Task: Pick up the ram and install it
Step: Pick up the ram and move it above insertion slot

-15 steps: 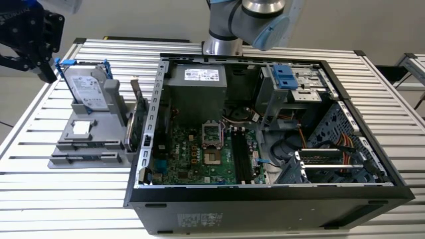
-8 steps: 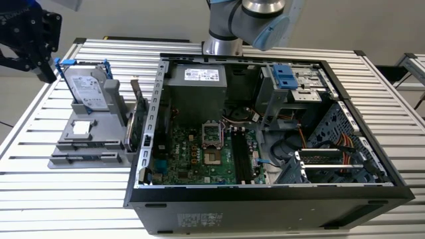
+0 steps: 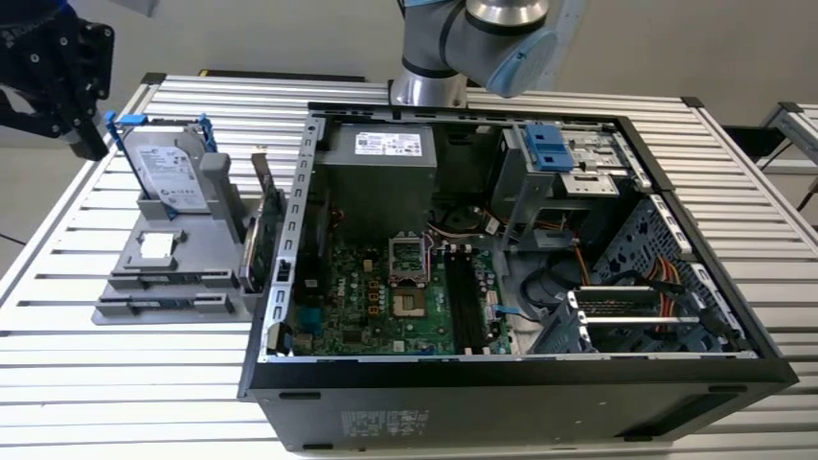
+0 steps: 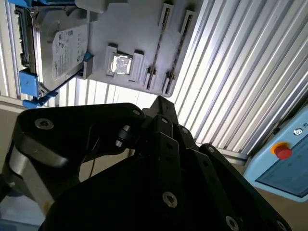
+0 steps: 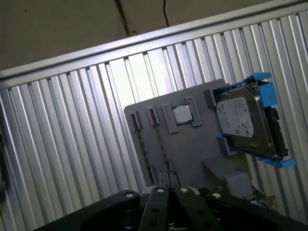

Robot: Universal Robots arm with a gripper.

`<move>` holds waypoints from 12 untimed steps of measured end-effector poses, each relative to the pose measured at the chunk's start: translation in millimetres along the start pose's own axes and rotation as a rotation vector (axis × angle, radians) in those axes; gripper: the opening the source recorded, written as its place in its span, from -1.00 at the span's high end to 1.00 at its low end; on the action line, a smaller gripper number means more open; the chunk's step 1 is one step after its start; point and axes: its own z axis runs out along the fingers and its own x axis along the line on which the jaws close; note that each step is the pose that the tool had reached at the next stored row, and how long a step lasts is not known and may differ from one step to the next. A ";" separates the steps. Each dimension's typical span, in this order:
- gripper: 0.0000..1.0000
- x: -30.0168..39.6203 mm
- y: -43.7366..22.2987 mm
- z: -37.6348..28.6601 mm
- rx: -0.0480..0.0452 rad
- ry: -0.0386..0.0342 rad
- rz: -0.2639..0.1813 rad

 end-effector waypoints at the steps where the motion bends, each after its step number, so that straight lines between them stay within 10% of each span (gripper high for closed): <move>1: 1.00 0.0 0.0 0.0 -0.0001 0.0005 -0.010; 12: 1.00 0.0 0.0 0.1 -0.0021 0.0060 -0.119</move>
